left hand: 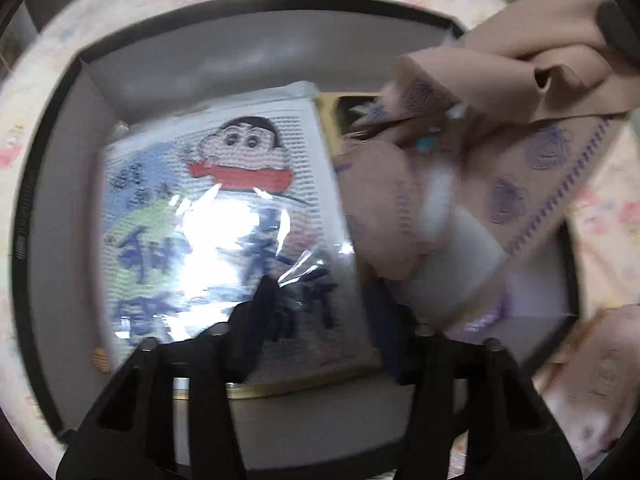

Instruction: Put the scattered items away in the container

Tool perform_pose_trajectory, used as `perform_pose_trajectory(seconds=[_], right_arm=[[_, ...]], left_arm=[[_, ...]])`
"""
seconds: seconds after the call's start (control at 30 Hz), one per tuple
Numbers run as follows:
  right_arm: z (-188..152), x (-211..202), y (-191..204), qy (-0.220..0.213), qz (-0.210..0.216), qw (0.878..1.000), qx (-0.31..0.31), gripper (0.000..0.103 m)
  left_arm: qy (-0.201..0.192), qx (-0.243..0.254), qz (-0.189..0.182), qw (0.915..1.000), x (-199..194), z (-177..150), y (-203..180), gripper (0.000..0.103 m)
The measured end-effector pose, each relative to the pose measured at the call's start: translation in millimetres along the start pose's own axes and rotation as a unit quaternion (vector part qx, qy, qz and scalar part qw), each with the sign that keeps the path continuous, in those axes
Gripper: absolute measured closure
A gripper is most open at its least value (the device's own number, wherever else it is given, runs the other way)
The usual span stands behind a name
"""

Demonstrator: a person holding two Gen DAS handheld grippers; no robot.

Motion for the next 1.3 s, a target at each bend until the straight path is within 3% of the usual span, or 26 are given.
perform_pose_trajectory(seconds=[0.07, 0.1, 0.17, 0.2, 0.23, 0.27, 0.3, 0.37, 0.43, 0.5, 0.53, 0.57, 0.6, 0.87, 0.97, 1.17, 1.3], right_arm=[[-8.1, 20.3, 3.0, 0.052, -0.015, 0.998, -0.018, 0.095], [-10.4, 27.5, 0.6, 0.061, -0.041, 0.997, -0.02, 0.094], [-7.7, 29.0, -5.1, 0.051, -0.088, 0.995, -0.022, 0.092], [-3.1, 26.2, -6.8, 0.041, -0.096, 0.994, -0.021, 0.09], [1.7, 23.7, -7.2, 0.034, -0.092, 0.995, -0.019, 0.086], [6.8, 23.9, -6.5, 0.033, -0.078, 0.996, -0.016, 0.073], [11.8, 27.9, -4.3, 0.04, -0.057, 0.997, -0.014, 0.053], [17.6, 46.6, 4.7, 0.077, 0.002, 0.997, -0.012, 0.046], [14.6, 71.7, 13.6, 0.118, 0.039, 0.992, -0.007, 0.046], [2.8, 99.3, 23.4, 0.16, 0.049, 0.986, -0.008, 0.05], [-4.5, 116.0, 25.0, 0.185, 0.035, 0.982, -0.011, 0.058], [-12.2, 129.0, 26.2, 0.207, 0.013, 0.978, -0.016, 0.082], [-18.0, 139.1, 26.9, 0.221, -0.004, 0.975, -0.023, 0.09], [-7.6, 171.9, 25.3, 0.212, -0.033, 0.977, -0.021, 0.09], [-18.1, 172.5, 26.7, 0.228, -0.005, 0.973, -0.032, 0.088], [-27.0, 151.8, 19.8, 0.25, 0.045, 0.967, -0.005, 0.087], [-25.3, 112.2, 22.2, 0.213, -0.014, 0.976, -0.054, 0.084]], left_arm=[[0.003, -0.012, -0.004, 0.9999, -4.1, 2.4, 8.7, 0.059], [0.002, -0.025, -0.031, 0.9992, -8.1, 3.8, 15.4, 0.059], [-0.002, -0.051, -0.08, 0.9955, -17.7, 9.1, 32.1, 0.059], [-0.004, -0.057, -0.082, 0.995, -21.2, 13.9, 40.7, 0.059], [-0.004, -0.061, -0.07, 0.9956, -23.0, 20.3, 49.7, 0.059], [0.0, -0.064, -0.055, 0.9964, -22.5, 26.5, 57.3, 0.059], [0.007, -0.068, -0.044, 0.9967, -20.3, 32.5, 64.2, 0.059], [0.023, -0.091, -0.046, 0.9945, -12.5, 46.9, 80.9, 0.059], [0.029, -0.112, -0.047, 0.9922, -5.6, 58.9, 93.5, 0.059], [0.026, -0.109, -0.03, 0.9932, 0.6, 71.1, 100.3, 0.061], [0.024, -0.097, -0.024, 0.9947, 2.9, 76.5, 99.6, 0.073], [0.025, -0.085, -0.019, 0.9959, 6.0, 81.9, 98.1, 0.076], [0.028, -0.079, -0.016, 0.9964, 9.6, 87.3, 97.3, 0.076], [0.023, -0.105, 0.025, 0.9939, 41.3, 113.5, 84.6, 0.076], [0.048, -0.102, 0.008, 0.9936, 51.2, 104.5, 87.3, 0.076], [0.02, -0.121, -0.028, 0.9921, 33.5, 94.9, 91.9, 0.076], [-0.018, -0.122, -0.111, 0.9861, 2.4, 65.5, 80.3, 0.068]])
Point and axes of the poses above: each gripper's, at about its wrist camera, not at the fingertips, and x roughly the way its jaws point, y to its left, z to its top, the point moved 2 cm from there along x, roughly the way its jaws point, and after that the axes turned 2 degrees about -y, right-handed, at the moved point
